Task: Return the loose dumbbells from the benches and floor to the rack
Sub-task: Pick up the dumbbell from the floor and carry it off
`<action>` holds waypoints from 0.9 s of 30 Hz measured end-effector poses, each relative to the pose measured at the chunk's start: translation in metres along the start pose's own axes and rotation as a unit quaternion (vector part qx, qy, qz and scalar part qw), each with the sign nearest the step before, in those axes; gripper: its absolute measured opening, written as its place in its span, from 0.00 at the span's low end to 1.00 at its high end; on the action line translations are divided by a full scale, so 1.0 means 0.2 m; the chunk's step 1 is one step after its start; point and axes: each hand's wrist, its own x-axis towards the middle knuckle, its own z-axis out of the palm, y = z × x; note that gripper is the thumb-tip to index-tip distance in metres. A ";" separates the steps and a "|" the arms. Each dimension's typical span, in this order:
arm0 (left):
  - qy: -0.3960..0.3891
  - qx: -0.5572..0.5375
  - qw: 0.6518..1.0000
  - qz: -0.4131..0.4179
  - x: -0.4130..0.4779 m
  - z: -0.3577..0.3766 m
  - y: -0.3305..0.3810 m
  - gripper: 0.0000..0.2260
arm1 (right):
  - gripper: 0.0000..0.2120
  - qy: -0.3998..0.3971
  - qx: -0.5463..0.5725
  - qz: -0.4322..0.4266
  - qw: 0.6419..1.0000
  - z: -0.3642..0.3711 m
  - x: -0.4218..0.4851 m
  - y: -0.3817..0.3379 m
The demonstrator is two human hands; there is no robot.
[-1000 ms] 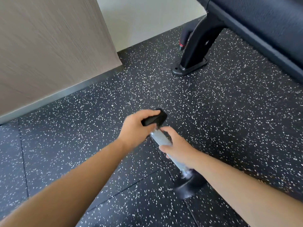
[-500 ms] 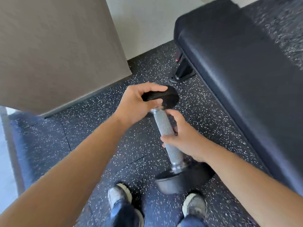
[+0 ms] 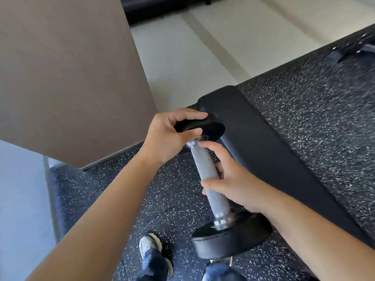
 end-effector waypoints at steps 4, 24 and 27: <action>0.002 0.042 0.998 0.045 -0.08 0.10 0.33 0.17 | 0.35 -0.010 0.000 -0.006 1.000 -0.01 -0.27 -0.22; -0.162 -0.069 0.979 0.101 -0.15 0.51 0.90 0.15 | 0.32 0.242 0.133 0.044 0.960 -0.04 -1.02 -0.57; -0.223 -0.057 0.966 0.115 -0.12 0.57 0.93 0.19 | 0.32 0.307 0.160 0.045 0.937 -0.02 -1.08 -0.58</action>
